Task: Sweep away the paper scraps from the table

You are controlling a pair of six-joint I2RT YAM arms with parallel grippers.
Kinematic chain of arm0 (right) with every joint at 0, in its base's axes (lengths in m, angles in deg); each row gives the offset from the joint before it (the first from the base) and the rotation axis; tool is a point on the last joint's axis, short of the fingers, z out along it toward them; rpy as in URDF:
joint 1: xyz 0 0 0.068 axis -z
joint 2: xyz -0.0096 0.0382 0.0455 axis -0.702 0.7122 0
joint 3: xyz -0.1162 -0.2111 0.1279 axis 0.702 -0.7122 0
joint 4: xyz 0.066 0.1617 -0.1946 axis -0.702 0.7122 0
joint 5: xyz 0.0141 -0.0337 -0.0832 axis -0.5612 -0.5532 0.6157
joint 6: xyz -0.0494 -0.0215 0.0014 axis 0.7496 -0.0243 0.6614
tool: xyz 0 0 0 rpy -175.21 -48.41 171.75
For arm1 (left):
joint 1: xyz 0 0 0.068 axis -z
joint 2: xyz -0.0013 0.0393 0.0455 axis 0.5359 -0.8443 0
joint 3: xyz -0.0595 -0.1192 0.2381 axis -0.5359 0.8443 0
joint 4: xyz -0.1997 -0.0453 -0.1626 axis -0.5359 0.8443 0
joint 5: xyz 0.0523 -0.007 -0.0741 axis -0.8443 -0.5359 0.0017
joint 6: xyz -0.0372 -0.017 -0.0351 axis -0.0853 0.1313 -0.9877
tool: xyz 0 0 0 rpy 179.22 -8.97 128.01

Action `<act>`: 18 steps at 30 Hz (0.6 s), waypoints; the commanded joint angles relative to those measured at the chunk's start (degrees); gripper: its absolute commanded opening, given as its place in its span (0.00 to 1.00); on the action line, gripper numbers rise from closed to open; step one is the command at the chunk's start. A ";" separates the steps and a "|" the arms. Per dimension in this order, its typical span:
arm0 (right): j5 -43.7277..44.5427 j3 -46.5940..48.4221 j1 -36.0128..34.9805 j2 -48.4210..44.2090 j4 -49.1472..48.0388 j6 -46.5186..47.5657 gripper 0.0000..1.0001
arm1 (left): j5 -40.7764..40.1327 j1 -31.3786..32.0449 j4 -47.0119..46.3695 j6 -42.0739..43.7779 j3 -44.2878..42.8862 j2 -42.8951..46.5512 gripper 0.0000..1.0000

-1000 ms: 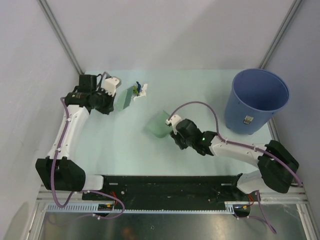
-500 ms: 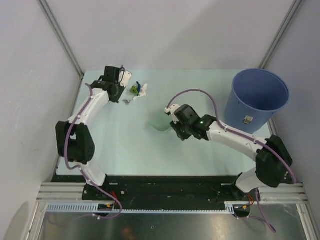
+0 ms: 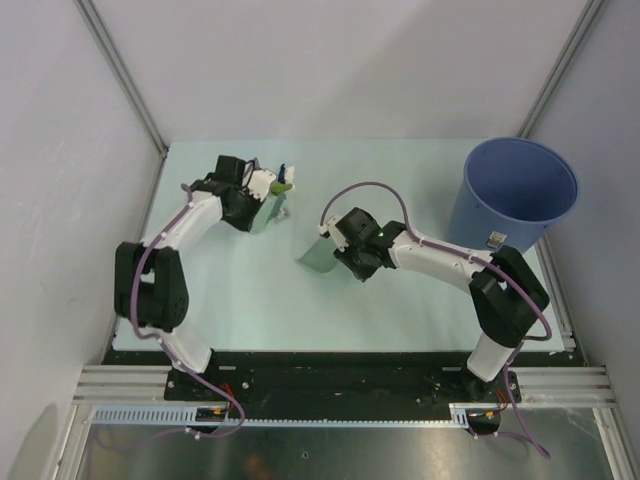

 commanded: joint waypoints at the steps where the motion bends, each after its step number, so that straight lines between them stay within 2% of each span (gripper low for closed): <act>1: -2.55 3.18 0.53 3.28 -1.87 4.69 0.00 | 18.11 2.13 5.08 0.70 5.33 10.79 0.00; 5: -4.14 4.85 1.41 6.97 -4.15 6.45 0.00 | 21.37 5.47 6.14 2.98 10.78 16.26 0.00; 9: -3.61 6.70 1.85 9.62 -4.51 6.63 0.00 | 22.88 6.79 7.46 4.04 11.32 21.18 0.00; 12: -4.14 6.70 2.73 10.32 -4.86 5.84 0.00 | 17.55 6.27 8.08 2.03 9.13 22.95 0.00; 18: -3.17 6.70 3.44 9.53 -1.27 3.91 0.00 | 12.60 1.88 8.25 -1.23 1.04 22.09 0.00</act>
